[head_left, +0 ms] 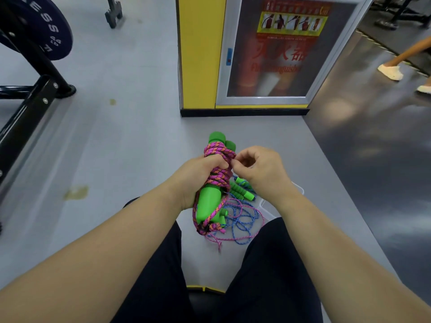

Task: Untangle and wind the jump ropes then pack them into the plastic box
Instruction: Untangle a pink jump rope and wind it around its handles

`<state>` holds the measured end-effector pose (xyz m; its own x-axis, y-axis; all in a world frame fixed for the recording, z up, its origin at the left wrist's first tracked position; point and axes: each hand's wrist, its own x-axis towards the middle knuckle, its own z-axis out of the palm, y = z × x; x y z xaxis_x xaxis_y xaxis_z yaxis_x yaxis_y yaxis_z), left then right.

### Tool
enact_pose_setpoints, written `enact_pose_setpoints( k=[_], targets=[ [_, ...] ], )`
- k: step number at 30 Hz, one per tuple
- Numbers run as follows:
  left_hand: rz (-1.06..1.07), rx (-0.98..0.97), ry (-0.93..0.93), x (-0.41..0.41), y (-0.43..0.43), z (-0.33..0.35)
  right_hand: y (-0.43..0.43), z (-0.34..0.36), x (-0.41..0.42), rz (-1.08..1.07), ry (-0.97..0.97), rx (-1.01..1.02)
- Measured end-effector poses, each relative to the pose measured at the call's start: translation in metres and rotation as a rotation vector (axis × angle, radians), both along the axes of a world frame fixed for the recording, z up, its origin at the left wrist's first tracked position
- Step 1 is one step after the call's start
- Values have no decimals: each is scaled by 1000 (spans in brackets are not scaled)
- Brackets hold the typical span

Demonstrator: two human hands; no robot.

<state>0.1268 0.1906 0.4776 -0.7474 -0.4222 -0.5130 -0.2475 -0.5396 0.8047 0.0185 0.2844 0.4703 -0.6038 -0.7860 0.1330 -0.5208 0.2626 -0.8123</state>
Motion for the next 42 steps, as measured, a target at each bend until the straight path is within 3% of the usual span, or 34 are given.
enact_pose_setpoints(
  k=[2, 7, 10, 12, 15, 20, 28, 31, 35, 37, 40, 42],
  targets=[
    [42, -22, -12, -2, 1, -1, 0, 4, 2, 53, 41, 42],
    [34, -15, 23, -1, 2, -5, 7, 11, -3, 181, -133, 131],
    [-47, 52, 41, 5, 2, -7, 18, 7, -12, 185, -68, 161],
    [-105, 91, 56, 8, -1, -10, 25, 5, -16, 142, -95, 105],
    [-167, 121, 86, 8, -4, -12, 24, 5, -14, 41, -322, -93],
    [-193, 151, 150, 6, -6, -9, 14, 2, -6, 82, -148, -146],
    [-242, 245, 303, 13, 1, -20, 25, 19, -16, 318, -114, -68],
    [-272, 206, 263, 12, 1, -17, 31, 17, -15, 273, -170, -66],
    [-281, 182, 243, 9, 1, -16, 28, 4, -4, 135, -104, -155],
    [-261, 174, 225, 9, 0, -16, 26, -1, 2, 81, -258, -187],
    [-219, 180, 210, 10, -3, -17, 24, -3, 5, -102, -635, -299],
    [-210, 196, 219, 11, -1, -17, 24, -4, 4, -159, -685, -307]
  ],
)
